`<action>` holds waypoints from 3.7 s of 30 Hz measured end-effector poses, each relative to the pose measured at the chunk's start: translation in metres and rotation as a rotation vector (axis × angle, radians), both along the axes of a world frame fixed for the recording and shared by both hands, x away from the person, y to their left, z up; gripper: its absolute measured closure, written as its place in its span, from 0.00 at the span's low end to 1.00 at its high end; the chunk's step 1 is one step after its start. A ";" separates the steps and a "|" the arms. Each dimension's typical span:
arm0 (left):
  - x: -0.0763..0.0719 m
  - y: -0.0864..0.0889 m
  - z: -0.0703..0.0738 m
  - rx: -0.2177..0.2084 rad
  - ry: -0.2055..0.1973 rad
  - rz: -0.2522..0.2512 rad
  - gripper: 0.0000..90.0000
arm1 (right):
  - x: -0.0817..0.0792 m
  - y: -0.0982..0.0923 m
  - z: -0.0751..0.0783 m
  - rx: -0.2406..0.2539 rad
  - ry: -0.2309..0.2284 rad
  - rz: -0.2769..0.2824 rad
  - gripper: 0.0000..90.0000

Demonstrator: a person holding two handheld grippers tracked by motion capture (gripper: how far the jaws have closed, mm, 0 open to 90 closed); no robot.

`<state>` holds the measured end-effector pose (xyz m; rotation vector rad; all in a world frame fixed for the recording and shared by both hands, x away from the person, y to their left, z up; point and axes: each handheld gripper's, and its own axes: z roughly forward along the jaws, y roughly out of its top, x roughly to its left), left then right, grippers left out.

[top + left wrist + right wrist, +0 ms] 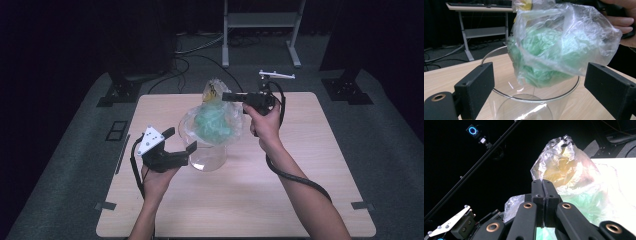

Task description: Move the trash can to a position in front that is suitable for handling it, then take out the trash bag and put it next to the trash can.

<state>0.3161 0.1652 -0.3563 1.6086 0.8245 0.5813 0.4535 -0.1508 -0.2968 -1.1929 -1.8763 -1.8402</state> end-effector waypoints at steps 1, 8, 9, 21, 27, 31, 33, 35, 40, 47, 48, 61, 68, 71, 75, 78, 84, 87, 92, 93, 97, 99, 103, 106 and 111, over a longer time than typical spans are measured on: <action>0.000 0.000 0.000 0.001 0.000 -0.001 0.09 | 0.000 -0.002 0.001 0.001 -0.002 -0.003 1.00; 0.001 -0.001 -0.001 0.001 0.005 -0.004 0.09 | -0.002 -0.014 0.010 0.007 -0.018 -0.022 1.00; 0.001 -0.002 -0.001 0.001 0.005 -0.004 0.09 | -0.003 -0.016 0.011 0.008 -0.020 -0.024 1.00; 0.000 -0.003 -0.001 0.003 -0.011 0.004 0.09 | -0.008 -0.042 0.024 0.003 -0.048 -0.068 1.00; 0.000 -0.004 -0.001 0.005 -0.015 0.004 0.09 | -0.010 -0.053 0.029 -0.027 -0.054 -0.090 1.00; 0.001 -0.004 -0.001 0.005 -0.013 0.003 0.09 | -0.011 -0.061 0.032 -0.033 -0.062 -0.109 1.00; 0.001 -0.005 -0.002 0.003 -0.010 0.002 0.09 | -0.012 -0.065 0.034 -0.039 -0.066 -0.118 1.00; 0.001 -0.006 -0.002 0.004 -0.010 -0.001 0.09 | -0.013 -0.069 0.036 -0.047 -0.072 -0.127 1.00; 0.001 -0.008 -0.003 0.007 -0.007 -0.005 0.09 | -0.016 -0.077 0.037 -0.084 -0.084 -0.157 1.00; 0.002 -0.009 -0.003 0.007 -0.005 -0.007 0.09 | -0.017 -0.090 0.033 -0.108 -0.078 -0.184 1.00; 0.001 -0.008 -0.003 0.011 -0.007 -0.006 0.09 | -0.016 -0.092 0.032 -0.113 -0.078 -0.186 1.00; 0.003 -0.007 -0.003 0.005 -0.006 -0.012 0.09 | -0.013 -0.105 0.017 -0.141 -0.051 -0.216 1.00; 0.002 -0.006 -0.004 0.004 -0.002 -0.011 0.09 | -0.011 -0.109 0.008 -0.180 -0.033 -0.234 1.00; 0.002 -0.005 -0.003 0.002 -0.009 -0.011 0.09 | -0.011 -0.110 0.004 -0.189 -0.030 -0.237 1.00; 0.003 -0.005 -0.004 -0.001 -0.006 -0.010 0.09 | -0.010 -0.110 0.003 -0.199 -0.029 -0.239 1.00; 0.004 -0.004 -0.005 0.001 -0.001 -0.009 0.09 | -0.009 -0.109 0.001 -0.204 -0.026 -0.237 1.00; 0.004 -0.005 -0.004 0.000 -0.001 -0.010 0.09 | -0.007 -0.108 -0.005 -0.212 -0.017 -0.234 1.00; 0.004 -0.006 -0.004 0.003 -0.003 -0.013 0.09 | -0.007 -0.109 -0.008 -0.219 -0.018 -0.234 1.00; 0.004 -0.005 -0.005 -0.002 0.003 -0.015 0.09 | -0.004 -0.108 -0.017 -0.231 -0.002 -0.236 1.00; 0.004 -0.005 -0.005 -0.003 0.003 -0.013 0.09 | -0.004 -0.107 -0.018 -0.233 0.001 -0.236 0.99; 0.004 -0.004 -0.005 -0.003 0.000 -0.009 0.09 | -0.002 -0.105 -0.026 -0.240 0.011 -0.230 0.99; 0.004 -0.004 -0.005 -0.001 0.001 -0.009 0.09 | -0.002 -0.103 -0.030 -0.245 0.019 -0.227 0.99; 0.006 -0.004 -0.005 -0.002 0.004 -0.010 0.09 | -0.001 -0.102 -0.038 -0.260 0.024 -0.227 0.99; 0.007 -0.004 -0.006 0.000 0.010 -0.007 0.09 | 0.001 -0.102 -0.046 -0.270 0.034 -0.224 0.99; 0.007 -0.005 -0.006 0.002 0.011 -0.007 0.09 | 0.004 -0.101 -0.060 -0.275 0.058 -0.222 0.99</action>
